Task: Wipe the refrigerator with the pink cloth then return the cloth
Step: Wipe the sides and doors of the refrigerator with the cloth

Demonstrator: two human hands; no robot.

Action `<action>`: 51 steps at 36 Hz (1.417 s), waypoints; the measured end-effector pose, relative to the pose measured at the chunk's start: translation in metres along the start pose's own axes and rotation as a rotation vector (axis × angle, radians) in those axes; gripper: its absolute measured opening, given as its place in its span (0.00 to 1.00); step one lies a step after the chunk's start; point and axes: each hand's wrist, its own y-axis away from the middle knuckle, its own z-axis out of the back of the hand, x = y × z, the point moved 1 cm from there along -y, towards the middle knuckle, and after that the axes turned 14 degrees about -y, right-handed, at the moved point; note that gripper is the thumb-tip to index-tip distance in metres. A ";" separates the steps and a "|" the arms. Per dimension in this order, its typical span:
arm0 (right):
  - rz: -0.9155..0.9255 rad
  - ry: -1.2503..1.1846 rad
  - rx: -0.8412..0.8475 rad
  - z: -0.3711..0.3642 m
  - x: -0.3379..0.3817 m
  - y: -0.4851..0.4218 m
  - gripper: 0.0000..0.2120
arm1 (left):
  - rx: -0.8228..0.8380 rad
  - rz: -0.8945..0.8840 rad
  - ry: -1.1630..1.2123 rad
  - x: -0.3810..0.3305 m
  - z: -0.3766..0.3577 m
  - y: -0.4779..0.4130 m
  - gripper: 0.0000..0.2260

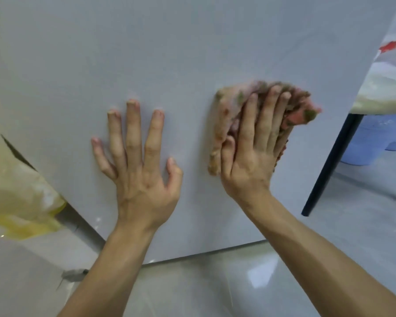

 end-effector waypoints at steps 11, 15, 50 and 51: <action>0.363 0.035 0.521 -0.002 -0.032 0.156 0.31 | 0.008 -0.012 -0.019 0.019 -0.004 0.017 0.37; 0.352 0.057 0.485 -0.001 -0.024 0.139 0.27 | 0.005 -0.012 -0.026 0.026 -0.005 0.019 0.36; 0.327 -0.054 0.422 -0.046 0.055 0.096 0.29 | -0.004 0.107 0.002 0.081 0.014 0.027 0.32; 0.267 -0.065 0.335 -0.049 0.065 0.074 0.25 | -0.004 0.111 0.010 0.081 0.015 0.026 0.32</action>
